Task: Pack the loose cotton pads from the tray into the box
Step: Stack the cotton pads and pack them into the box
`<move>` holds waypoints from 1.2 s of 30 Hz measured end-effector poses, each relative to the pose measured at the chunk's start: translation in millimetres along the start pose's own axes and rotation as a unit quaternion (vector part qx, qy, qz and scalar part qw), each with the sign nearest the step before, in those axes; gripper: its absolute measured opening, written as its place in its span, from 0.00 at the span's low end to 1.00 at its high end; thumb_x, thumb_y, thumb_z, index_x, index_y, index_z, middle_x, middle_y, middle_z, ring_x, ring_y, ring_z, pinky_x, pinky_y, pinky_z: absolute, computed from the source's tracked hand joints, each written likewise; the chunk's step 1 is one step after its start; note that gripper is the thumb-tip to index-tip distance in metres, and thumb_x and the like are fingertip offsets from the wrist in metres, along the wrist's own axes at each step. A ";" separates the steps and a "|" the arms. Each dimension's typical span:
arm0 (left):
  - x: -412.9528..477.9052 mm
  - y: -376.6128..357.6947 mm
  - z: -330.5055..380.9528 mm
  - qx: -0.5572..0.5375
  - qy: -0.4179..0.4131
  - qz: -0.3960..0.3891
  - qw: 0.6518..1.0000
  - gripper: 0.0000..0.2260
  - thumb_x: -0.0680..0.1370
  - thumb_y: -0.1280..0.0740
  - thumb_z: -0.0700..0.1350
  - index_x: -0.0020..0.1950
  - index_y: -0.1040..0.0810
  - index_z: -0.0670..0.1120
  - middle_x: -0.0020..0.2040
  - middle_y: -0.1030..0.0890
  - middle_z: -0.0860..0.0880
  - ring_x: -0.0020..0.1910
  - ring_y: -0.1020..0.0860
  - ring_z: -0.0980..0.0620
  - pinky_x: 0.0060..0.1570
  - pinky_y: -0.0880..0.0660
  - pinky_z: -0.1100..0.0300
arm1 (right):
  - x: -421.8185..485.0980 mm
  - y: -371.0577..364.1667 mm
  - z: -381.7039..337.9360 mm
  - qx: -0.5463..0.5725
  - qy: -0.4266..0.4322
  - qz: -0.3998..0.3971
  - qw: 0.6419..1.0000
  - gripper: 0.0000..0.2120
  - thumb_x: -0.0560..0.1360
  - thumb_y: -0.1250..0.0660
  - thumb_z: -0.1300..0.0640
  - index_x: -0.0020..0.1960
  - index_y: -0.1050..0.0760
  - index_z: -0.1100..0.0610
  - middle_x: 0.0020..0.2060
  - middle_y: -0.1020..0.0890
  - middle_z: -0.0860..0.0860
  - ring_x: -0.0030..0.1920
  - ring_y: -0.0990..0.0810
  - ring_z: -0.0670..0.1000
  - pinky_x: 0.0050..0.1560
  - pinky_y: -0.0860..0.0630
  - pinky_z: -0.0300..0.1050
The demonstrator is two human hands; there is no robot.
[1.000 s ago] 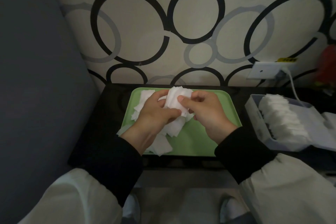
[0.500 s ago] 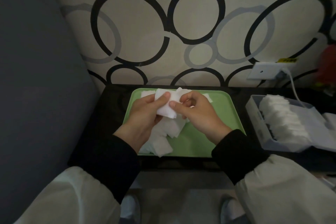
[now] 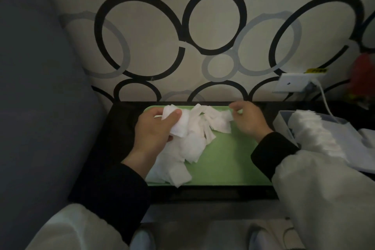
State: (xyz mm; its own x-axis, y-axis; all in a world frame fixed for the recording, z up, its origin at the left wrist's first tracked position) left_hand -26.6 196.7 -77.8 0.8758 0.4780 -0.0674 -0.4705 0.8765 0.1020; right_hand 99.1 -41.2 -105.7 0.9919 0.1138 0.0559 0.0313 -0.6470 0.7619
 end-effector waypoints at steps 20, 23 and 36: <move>-6.5 -58.4 15.2 0.004 -0.035 -0.048 0.998 0.13 0.74 0.25 0.52 0.54 0.18 0.47 0.45 0.14 0.50 0.46 0.16 0.51 0.51 0.18 0.45 | 13.8 0.4 5.0 -0.162 0.032 -0.177 0.970 0.19 0.74 0.33 0.59 0.65 0.24 0.55 0.57 0.19 0.55 0.56 0.22 0.56 0.58 0.26 0.46; -9.9 -56.2 15.2 -0.008 -0.031 -0.059 0.998 0.12 0.74 0.25 0.51 0.54 0.18 0.47 0.46 0.14 0.49 0.47 0.16 0.50 0.49 0.17 0.46 | 2.1 8.8 8.5 -0.107 0.003 -0.164 0.981 0.13 0.73 0.30 0.59 0.56 0.19 0.59 0.50 0.18 0.54 0.49 0.21 0.53 0.50 0.24 0.46; -27.1 -52.7 11.1 -0.015 -0.006 -0.125 0.992 0.10 0.75 0.25 0.48 0.53 0.18 0.46 0.45 0.14 0.49 0.45 0.15 0.51 0.45 0.17 0.54 | -48.5 27.6 22.5 -0.019 -0.077 -0.177 0.981 0.12 0.71 0.24 0.56 0.49 0.24 0.58 0.42 0.20 0.52 0.43 0.20 0.51 0.44 0.22 0.45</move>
State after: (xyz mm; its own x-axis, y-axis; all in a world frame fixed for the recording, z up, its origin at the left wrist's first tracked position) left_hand -24.3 136.9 -70.4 0.9667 0.2445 -0.0750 -0.2410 0.9691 0.0531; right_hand 54.6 -81.6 -101.9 0.9265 0.2089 -0.3129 0.3757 -0.5578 0.7400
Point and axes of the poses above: each hand's wrist, its own x-axis towards the middle knuckle, its own y-axis out of the back of the hand, z = x × y, the point moved 2 cm from there along x, towards the middle knuckle
